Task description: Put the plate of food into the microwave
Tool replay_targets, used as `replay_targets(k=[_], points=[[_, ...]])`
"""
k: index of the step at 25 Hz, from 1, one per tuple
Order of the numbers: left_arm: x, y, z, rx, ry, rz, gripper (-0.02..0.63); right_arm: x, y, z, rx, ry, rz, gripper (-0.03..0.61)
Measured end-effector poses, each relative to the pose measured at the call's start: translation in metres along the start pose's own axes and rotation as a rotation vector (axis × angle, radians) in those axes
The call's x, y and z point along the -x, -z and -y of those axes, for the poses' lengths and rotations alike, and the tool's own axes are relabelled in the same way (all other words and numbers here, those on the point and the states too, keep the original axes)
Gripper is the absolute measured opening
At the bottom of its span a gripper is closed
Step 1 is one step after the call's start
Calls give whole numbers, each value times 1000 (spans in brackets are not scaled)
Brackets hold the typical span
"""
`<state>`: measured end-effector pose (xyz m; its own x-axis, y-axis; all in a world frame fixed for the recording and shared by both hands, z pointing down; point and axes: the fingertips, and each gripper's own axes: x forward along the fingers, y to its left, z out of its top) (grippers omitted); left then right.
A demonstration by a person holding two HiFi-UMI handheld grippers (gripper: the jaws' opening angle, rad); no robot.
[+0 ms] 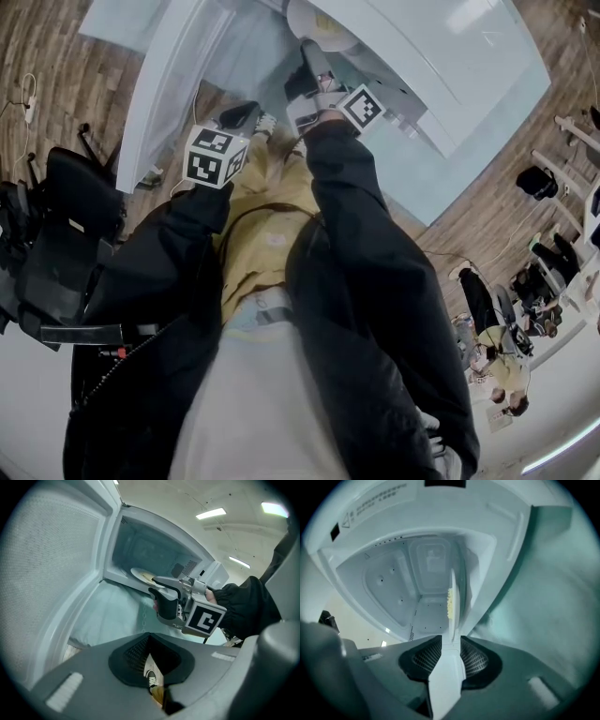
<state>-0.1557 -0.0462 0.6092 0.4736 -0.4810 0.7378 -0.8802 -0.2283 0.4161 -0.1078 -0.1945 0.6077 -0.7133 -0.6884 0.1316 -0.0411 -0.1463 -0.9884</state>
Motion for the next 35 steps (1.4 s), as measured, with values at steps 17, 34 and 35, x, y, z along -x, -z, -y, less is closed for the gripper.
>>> replay_targets(k=[17, 34, 35], points=[[30, -60, 56, -106, 4, 148, -1, 105, 46, -39, 541, 180, -200, -6], [87, -200, 194, -430, 57, 466, 0, 169, -8, -264, 1476, 80, 10, -5], [90, -202, 196, -444, 59, 477, 0, 170, -6, -270, 1501, 78, 19, -5]])
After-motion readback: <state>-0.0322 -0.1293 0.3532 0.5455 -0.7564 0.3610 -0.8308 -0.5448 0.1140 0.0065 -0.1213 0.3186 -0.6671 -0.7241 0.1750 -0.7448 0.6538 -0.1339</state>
